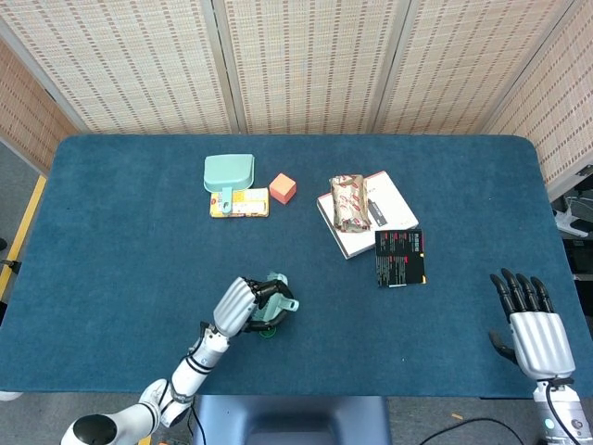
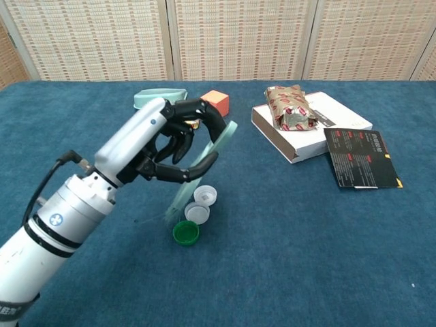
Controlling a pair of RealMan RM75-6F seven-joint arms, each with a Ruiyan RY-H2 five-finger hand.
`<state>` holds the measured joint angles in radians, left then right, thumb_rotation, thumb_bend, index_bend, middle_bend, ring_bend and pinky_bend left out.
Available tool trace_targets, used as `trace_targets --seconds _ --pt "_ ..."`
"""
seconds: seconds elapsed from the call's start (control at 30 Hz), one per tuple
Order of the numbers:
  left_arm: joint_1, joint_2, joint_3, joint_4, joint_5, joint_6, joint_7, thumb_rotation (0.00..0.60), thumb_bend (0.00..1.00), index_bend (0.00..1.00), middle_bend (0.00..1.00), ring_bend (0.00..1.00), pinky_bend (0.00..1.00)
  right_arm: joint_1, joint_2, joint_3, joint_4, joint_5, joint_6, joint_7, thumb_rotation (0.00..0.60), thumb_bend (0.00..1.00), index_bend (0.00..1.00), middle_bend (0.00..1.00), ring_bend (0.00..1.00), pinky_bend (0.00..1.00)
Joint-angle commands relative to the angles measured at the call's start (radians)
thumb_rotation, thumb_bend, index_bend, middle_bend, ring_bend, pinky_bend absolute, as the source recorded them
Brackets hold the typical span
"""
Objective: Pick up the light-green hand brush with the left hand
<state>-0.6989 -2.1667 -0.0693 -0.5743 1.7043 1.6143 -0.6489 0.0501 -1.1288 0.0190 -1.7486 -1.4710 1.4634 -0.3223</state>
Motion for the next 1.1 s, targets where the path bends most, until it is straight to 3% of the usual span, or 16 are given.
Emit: trace_targets --seconds 0.03,0.17,0.4,0.5,0.6,0.67,0.8,0.93,1.1 --pt "0.015 0.064 -0.003 -0.014 -0.003 0.024 0.044 0.600 0.84 0.70 0.87 0.77 0.91 -0.001 -0.001 -0.002 -0.002 -0.003 0.001 -0.003 0.600 0.22 0.00 0.00 0.00 0.00" --pt "0.072 0.166 0.034 -0.029 -0.008 0.003 0.172 0.600 0.83 0.70 0.87 0.77 0.91 -0.003 -0.004 -0.003 -0.004 -0.009 0.006 -0.012 0.600 0.22 0.00 0.00 0.00 0.00" --pt "0.195 0.301 0.092 -0.007 -0.056 -0.114 0.521 0.600 0.79 0.69 0.85 0.76 0.90 0.004 -0.018 -0.003 -0.003 -0.009 -0.007 -0.033 0.600 0.22 0.00 0.00 0.00 0.00" --pt "0.225 0.342 0.093 -0.038 -0.097 -0.192 0.577 0.600 0.69 0.65 0.79 0.73 0.88 0.011 -0.026 -0.003 -0.001 -0.009 -0.018 -0.043 0.600 0.22 0.00 0.00 0.00 0.00" --pt "0.228 0.374 0.088 -0.096 -0.126 -0.262 0.577 0.600 0.56 0.51 0.66 0.72 0.87 0.013 -0.032 -0.005 -0.001 -0.011 -0.024 -0.051 0.600 0.22 0.00 0.00 0.00 0.00" --pt "0.228 0.397 0.085 -0.147 -0.146 -0.310 0.590 0.600 0.49 0.35 0.50 0.71 0.87 0.014 -0.034 -0.009 -0.002 -0.017 -0.025 -0.053 0.600 0.22 0.00 0.00 0.00 0.00" --pt "0.222 0.447 0.075 -0.273 -0.182 -0.387 0.604 0.600 0.39 0.12 0.20 0.71 0.89 0.012 -0.033 -0.012 0.001 -0.031 -0.019 -0.038 0.600 0.22 0.00 0.00 0.00 0.00" --pt "0.218 0.489 0.059 -0.386 -0.190 -0.392 0.579 0.600 0.34 0.01 0.05 0.70 0.90 0.007 -0.030 -0.015 0.004 -0.043 -0.007 -0.027 0.600 0.22 0.00 0.00 0.00 0.00" --pt "0.217 0.512 0.057 -0.444 -0.175 -0.374 0.560 0.600 0.32 0.00 0.00 0.67 0.89 0.003 -0.027 -0.018 0.004 -0.052 0.001 -0.021 0.600 0.22 0.00 0.00 0.00 0.00"
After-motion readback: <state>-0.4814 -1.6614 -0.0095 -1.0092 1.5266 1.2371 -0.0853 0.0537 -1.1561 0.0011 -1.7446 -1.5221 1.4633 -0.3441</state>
